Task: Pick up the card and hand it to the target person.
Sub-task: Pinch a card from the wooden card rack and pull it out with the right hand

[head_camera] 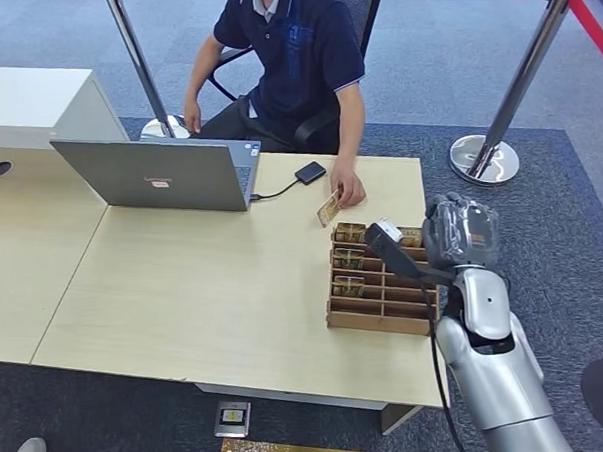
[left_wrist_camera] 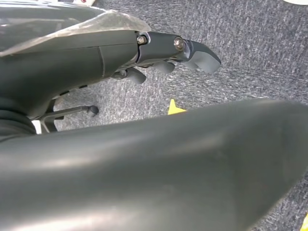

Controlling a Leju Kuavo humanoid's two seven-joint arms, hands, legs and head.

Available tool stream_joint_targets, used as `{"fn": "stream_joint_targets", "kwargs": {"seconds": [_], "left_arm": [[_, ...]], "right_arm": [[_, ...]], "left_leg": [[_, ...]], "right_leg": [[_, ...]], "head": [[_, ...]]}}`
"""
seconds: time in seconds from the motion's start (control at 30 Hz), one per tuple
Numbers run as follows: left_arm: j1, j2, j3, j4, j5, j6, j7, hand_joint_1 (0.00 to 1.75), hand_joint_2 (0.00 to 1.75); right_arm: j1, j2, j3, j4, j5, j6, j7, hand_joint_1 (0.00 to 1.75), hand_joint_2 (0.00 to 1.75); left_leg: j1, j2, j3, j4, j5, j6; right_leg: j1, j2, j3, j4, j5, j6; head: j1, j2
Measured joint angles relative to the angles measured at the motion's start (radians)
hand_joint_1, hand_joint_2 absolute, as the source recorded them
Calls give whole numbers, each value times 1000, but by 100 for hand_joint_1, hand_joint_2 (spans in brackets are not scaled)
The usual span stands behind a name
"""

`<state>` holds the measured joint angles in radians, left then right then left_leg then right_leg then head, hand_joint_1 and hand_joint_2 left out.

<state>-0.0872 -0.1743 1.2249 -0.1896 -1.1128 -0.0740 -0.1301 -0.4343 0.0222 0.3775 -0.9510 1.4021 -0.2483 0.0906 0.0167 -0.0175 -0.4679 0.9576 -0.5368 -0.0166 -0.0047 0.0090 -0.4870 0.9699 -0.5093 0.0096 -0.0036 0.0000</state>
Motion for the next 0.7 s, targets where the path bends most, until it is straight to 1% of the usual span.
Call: {"fn": "stream_joint_targets", "kwargs": {"seconds": [0.17,0.23,0.6,0.7], "left_arm": [[0,0,0,0,0,0,0,0,0],[0,0,0,0,0,0,0,0,0],[0,0,0,1,0,0,0,0,0],[0,0,0,2,0,0,0,0,0]], "right_arm": [[-10,15,-6,30,5,0,-6,72,175],[-11,20,-6,41,6,-1,-8,70,175],[-12,30,-13,82,7,-4,-13,72,175],[-12,33,-16,91,7,-4,-17,70,175]], "left_leg": [[0,0,0,0,0,0],[0,0,0,0,0,0],[0,0,0,0,0,0],[0,0,0,0,0,0]], "right_leg": [[0,0,0,0,0,0],[0,0,0,0,0,0],[0,0,0,0,0,0],[0,0,0,0,0,0]], "head": [[0,0],[0,0],[0,0],[0,0]]}}
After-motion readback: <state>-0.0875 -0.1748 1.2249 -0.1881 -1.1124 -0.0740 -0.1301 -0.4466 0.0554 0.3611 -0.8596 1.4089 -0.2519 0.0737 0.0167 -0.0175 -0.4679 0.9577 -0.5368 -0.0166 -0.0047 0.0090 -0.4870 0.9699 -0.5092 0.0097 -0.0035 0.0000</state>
